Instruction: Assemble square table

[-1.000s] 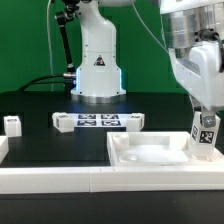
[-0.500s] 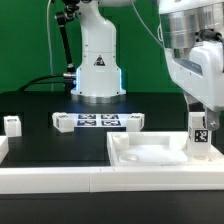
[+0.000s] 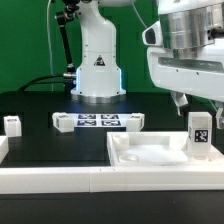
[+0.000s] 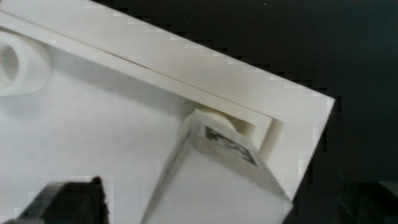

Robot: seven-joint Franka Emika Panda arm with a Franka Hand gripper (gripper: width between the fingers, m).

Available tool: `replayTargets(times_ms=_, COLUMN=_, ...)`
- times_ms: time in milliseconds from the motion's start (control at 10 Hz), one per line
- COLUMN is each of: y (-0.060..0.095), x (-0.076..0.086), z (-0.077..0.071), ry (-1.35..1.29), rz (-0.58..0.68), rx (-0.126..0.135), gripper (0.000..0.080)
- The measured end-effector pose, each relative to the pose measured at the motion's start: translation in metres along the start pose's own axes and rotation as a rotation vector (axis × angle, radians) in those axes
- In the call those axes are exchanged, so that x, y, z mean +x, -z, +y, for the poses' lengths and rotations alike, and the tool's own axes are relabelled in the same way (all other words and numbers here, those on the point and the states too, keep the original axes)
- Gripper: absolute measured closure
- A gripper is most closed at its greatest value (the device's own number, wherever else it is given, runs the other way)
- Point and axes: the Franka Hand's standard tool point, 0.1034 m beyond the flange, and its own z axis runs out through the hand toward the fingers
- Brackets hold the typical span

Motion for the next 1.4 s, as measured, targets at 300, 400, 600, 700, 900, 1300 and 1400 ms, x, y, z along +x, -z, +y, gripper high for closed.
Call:
replayTargets(times_ms=300, y=-0.0026, x=-0.0061, z=0.0014, ry=0.333, rz=0.028, rx=-0.037, gripper=0.0150)
replayTargets(times_ms=400, y=-0.0028, x=-0.0071, z=0.0015, ry=0.436, rz=0.043, rx=-0.053, gripper=0.0150)
replayTargets(times_ms=600, y=-0.0017, x=-0.0044, z=0.0021, ry=0.632, rz=0.046, rx=-0.065, gripper=0.0150)
replayTargets(times_ms=700, y=-0.0017, x=-0.0041, z=0.0022, ry=0.710, rz=0.045, rx=-0.068, gripper=0.0150)
replayTargets(times_ms=900, y=-0.0034, x=-0.0041, z=0.0030, ry=0.836, rz=0.040, rx=-0.075, gripper=0.0150)
replayTargets(times_ms=1300, y=-0.0045, x=-0.0023, z=0.0042, ry=0.928, rz=0.035, rx=-0.079, gripper=0.0160)
replayTargets(times_ms=1400, y=-0.0045, x=-0.0023, z=0.0043, ry=0.928, rz=0.035, rx=-0.079, gripper=0.0365)
